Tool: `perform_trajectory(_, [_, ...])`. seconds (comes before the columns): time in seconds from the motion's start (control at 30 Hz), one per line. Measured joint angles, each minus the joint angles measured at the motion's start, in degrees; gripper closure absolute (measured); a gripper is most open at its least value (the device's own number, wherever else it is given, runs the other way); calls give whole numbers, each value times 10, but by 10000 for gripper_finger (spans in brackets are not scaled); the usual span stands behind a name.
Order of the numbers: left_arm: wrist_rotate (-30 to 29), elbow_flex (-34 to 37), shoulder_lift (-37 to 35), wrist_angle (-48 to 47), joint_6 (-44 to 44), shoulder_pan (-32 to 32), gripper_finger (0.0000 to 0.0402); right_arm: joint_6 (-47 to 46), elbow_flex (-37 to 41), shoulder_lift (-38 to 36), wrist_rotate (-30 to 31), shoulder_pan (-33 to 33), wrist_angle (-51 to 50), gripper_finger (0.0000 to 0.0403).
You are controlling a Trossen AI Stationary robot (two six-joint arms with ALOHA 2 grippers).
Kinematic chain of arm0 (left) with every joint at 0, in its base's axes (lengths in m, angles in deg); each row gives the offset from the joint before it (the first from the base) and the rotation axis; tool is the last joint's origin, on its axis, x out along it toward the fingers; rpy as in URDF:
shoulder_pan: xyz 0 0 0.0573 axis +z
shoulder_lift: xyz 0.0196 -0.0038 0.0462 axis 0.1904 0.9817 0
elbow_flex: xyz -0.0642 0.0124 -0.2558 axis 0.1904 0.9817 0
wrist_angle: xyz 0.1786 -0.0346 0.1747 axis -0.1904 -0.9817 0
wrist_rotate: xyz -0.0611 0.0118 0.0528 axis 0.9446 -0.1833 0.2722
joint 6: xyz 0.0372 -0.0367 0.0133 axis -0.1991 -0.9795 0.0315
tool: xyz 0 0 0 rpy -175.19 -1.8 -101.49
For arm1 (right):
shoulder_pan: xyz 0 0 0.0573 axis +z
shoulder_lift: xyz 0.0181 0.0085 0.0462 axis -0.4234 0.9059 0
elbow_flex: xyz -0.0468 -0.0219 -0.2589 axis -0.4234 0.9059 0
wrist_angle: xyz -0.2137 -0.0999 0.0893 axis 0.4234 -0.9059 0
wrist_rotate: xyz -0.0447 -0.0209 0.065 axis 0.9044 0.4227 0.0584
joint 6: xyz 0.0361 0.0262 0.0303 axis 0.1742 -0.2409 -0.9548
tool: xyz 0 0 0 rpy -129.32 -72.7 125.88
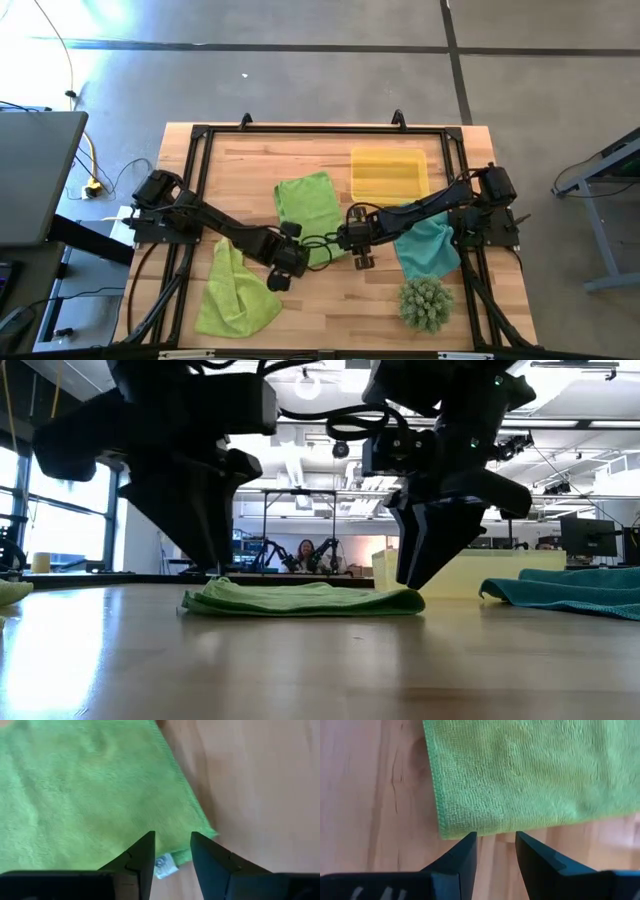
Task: Roll microfiber towels into tight, uniform cylinder then place into a basket
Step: Roll the top green microfiber towel
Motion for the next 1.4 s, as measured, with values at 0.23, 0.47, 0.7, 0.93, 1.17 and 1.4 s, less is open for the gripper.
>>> perform_trajectory(0.23, [-3,-1,-43,-92,-9,-67,314,-28,0,0,-39,16,-35,275])
perform_trajectory(0.47, [-45,13,-139,-121,-59,-102,333,12,0,-1,-40,34,-47,275])
perform_trajectory(0.7, [-60,177,-243,102,-72,-73,335,25,0,-50,-37,36,-108,275])
perform_trajectory(0.93, [-46,278,-220,316,-23,-26,323,16,0,-78,-10,36,-74,275])
perform_trajectory(1.17, [20,278,-151,350,34,-13,262,-5,0,-50,-10,36,-30,275])
perform_trajectory(1.4, [2,263,-87,385,185,-13,230,13,0,-37,-16,36,-9,275])
